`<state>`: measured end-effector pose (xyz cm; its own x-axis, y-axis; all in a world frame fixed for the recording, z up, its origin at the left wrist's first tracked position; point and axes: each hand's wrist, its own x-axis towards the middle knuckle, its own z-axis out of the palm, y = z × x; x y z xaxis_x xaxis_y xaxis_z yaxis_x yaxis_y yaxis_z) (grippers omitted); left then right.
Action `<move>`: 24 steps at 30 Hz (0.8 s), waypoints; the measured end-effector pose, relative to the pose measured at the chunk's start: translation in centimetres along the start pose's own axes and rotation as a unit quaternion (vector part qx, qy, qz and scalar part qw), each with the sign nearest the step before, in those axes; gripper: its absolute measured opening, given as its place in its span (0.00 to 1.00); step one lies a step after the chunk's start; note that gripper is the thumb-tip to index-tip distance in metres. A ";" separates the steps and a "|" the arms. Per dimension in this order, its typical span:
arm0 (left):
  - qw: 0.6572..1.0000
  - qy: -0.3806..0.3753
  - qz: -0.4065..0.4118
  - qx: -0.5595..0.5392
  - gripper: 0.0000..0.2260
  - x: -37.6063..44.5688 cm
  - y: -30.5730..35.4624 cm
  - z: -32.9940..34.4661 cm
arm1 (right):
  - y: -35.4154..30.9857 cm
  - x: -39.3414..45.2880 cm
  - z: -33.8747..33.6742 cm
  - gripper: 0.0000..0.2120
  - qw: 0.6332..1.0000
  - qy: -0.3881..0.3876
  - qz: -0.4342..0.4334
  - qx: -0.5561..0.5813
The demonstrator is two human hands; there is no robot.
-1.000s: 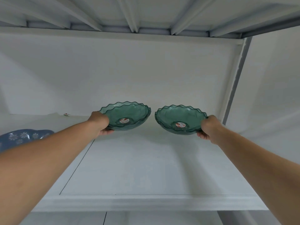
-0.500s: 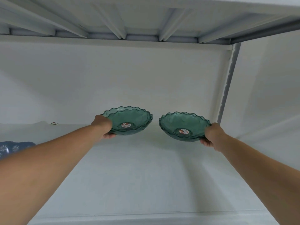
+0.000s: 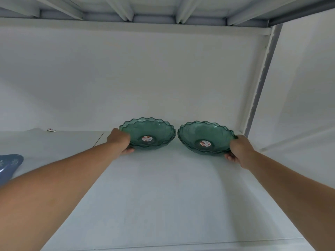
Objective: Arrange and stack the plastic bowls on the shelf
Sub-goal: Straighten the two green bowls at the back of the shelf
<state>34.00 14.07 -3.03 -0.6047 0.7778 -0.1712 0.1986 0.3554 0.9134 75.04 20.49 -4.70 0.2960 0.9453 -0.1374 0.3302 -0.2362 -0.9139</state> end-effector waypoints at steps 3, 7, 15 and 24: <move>0.998 0.023 0.018 0.056 0.28 -0.1 0.2 0.1 | -1.0 -0.9 -0.6 0.24 0.999 0.008 0.006 -0.038; 0.964 0.091 0.142 0.204 0.40 -0.8 2.1 -1.5 | -4.2 -2.2 -2.6 0.37 0.955 0.040 -0.123 -0.268; 0.925 0.084 0.307 0.208 0.39 -6.5 8.1 -5.9 | -10.7 -7.1 -4.9 0.40 0.892 0.013 -0.279 -0.356; 0.929 0.048 0.239 0.278 0.41 -10.0 3.0 -8.4 | -8.5 -10.0 -1.3 0.41 0.892 -0.075 -0.291 -0.338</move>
<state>34.12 2.99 4.53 -0.4060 0.8755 0.2622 0.8137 0.2157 0.5397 70.48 12.76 4.95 -0.2083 0.9598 0.1881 0.8683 0.2700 -0.4161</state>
